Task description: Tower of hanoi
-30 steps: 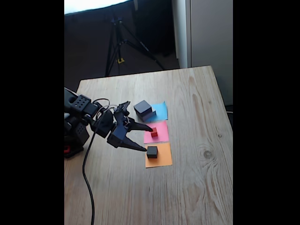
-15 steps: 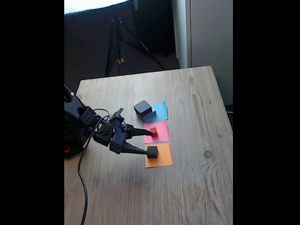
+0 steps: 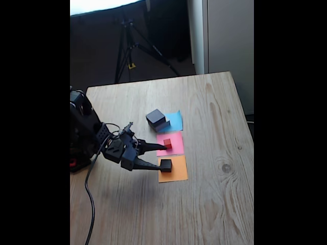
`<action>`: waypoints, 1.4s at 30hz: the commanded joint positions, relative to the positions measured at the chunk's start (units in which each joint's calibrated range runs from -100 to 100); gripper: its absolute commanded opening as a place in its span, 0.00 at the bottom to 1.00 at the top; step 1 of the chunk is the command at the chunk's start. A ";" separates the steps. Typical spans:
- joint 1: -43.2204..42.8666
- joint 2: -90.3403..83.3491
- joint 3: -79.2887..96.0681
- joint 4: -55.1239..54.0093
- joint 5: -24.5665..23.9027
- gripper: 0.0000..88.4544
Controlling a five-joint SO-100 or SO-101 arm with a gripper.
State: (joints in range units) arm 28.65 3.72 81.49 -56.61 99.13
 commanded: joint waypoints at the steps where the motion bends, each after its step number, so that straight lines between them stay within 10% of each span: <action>1: 1.31 1.66 -2.58 -1.63 0.87 0.37; 42: 0.14 22.25 -5.21 -18.79 0.87 0.35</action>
State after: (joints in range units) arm 29.58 25.95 77.23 -73.98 99.13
